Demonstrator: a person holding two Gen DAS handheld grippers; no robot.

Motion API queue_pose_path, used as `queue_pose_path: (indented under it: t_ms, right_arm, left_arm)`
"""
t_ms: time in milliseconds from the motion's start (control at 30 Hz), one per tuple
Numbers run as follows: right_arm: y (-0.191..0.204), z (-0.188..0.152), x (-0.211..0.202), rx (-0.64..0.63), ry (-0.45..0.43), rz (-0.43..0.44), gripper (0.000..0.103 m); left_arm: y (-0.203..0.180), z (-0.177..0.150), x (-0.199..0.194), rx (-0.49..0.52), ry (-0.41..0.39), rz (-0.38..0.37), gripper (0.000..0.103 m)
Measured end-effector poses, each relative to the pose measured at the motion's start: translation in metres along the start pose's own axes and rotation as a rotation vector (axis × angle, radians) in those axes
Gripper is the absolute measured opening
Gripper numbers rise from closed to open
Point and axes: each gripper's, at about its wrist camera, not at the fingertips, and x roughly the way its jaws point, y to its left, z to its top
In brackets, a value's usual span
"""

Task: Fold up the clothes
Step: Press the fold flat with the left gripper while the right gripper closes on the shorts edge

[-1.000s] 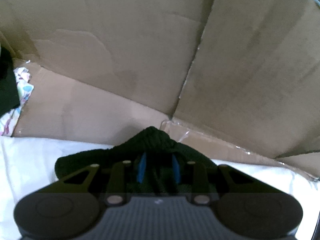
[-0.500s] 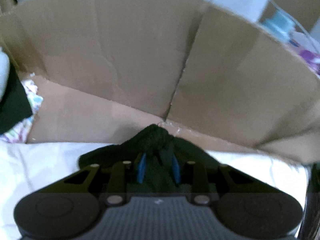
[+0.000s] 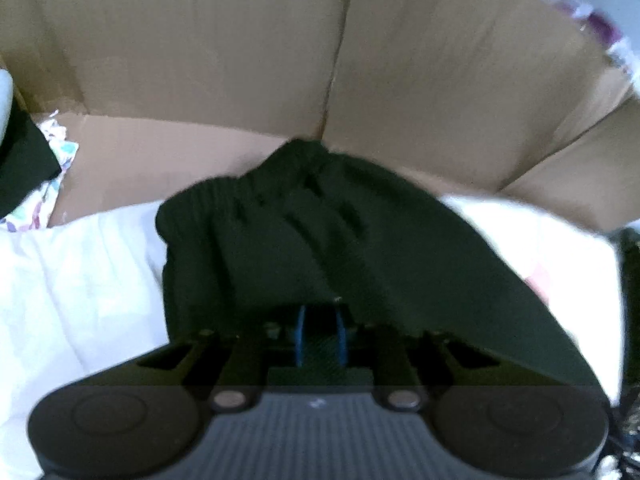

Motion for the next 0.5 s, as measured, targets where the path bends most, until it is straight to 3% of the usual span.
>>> queue_pose_path:
  t_ms: [233, 300, 500]
  right_arm:
    - [-0.004, -0.01, 0.016, 0.003, 0.051, -0.042, 0.028]
    - [-0.007, -0.011, 0.017, -0.006, 0.059, -0.052, 0.019]
    - [-0.01, -0.015, 0.012, 0.011, 0.052, -0.071, 0.017]
  left_arm:
    - [-0.001, -0.001, 0.031, 0.022, 0.028, 0.11, 0.014]
    - [-0.003, -0.003, 0.029, 0.022, 0.018, 0.119, 0.014]
    - [-0.007, -0.013, -0.005, 0.028, -0.028, 0.091, 0.017]
